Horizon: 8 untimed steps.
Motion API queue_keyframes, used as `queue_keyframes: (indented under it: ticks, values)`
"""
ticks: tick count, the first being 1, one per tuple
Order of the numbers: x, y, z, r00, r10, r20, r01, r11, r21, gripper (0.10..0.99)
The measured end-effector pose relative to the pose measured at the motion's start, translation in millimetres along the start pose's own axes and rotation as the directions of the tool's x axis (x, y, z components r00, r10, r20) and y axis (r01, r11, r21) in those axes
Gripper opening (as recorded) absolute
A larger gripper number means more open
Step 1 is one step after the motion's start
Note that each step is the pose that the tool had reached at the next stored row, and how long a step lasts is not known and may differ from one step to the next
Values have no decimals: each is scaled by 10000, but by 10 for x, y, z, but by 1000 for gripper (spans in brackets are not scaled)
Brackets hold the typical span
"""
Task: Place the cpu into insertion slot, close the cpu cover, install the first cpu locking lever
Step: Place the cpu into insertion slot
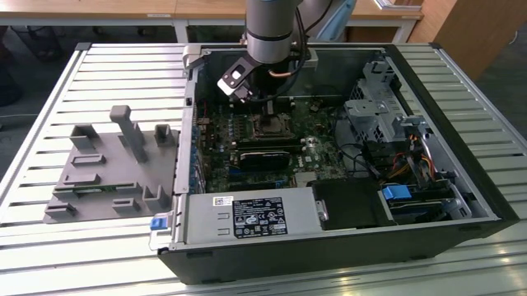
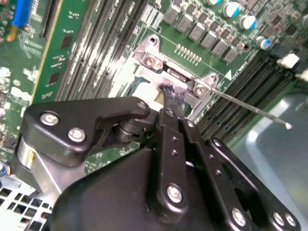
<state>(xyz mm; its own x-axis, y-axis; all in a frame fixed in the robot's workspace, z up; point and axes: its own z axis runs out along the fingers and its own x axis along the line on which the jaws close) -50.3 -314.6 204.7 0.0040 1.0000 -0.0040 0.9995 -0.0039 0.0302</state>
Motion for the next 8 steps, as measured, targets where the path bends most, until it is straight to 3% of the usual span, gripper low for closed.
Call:
queue_keyframes:
  ticks: [4,8]
  values:
    - [-1,9,-38,10000,-2,1,2,10000,1,106]
    - [-1,71,-37,10000,-2,3,2,10000,6,106]
